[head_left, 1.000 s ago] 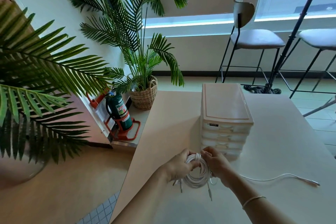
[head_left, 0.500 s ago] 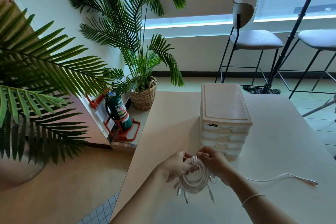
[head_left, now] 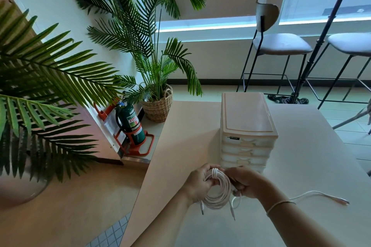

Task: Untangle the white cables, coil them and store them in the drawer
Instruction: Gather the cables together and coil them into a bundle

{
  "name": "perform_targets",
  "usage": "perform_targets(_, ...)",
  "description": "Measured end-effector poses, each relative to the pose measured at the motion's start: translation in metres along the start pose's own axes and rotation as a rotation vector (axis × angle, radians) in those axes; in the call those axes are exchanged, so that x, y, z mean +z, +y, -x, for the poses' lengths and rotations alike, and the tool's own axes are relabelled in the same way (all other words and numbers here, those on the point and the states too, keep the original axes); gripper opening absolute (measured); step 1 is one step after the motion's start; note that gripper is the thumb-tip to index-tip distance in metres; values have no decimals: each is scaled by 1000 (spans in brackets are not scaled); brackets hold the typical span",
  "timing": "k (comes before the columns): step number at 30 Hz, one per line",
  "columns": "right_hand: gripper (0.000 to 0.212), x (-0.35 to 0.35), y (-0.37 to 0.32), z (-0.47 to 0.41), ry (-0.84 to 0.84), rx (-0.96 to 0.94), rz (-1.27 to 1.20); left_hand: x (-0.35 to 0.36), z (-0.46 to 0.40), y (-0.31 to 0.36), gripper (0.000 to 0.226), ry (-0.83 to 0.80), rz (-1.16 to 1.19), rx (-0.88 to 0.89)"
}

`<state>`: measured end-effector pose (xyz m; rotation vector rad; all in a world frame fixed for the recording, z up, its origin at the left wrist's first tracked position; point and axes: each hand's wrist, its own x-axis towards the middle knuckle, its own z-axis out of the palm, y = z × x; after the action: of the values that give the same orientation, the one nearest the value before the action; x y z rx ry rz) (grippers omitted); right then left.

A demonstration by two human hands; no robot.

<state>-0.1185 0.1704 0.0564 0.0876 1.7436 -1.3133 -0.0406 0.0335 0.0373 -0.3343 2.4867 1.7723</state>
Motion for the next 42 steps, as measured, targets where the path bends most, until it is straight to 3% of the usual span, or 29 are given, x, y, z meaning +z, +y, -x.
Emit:
perform_targets(5,28,-3,7,0,-133,27,-136,4,-3,-2,40,68,48,-10)
perform_targets(9,18,9,8,0,-61,-114,-120,5,-6,0,32,124,208,-64)
perform_targets(17,31,20,15,6,-53,-303,-280,0,-14,8,27,133,348,-73)
perform_targets(23,11,20,20,-12,285,-448,-64,0,-18,3,28,235,345,-120)
perform_targets(29,15,9,14,-4,83,-411,-47,0,-19,-4,29,260,346,-150)
perform_targets(33,5,-2,11,1,-30,-351,-90,-2,-20,-5,29,283,351,-158)
perform_targets(42,16,6,4,-1,113,-395,-150,-15,-31,5,28,278,263,-126)
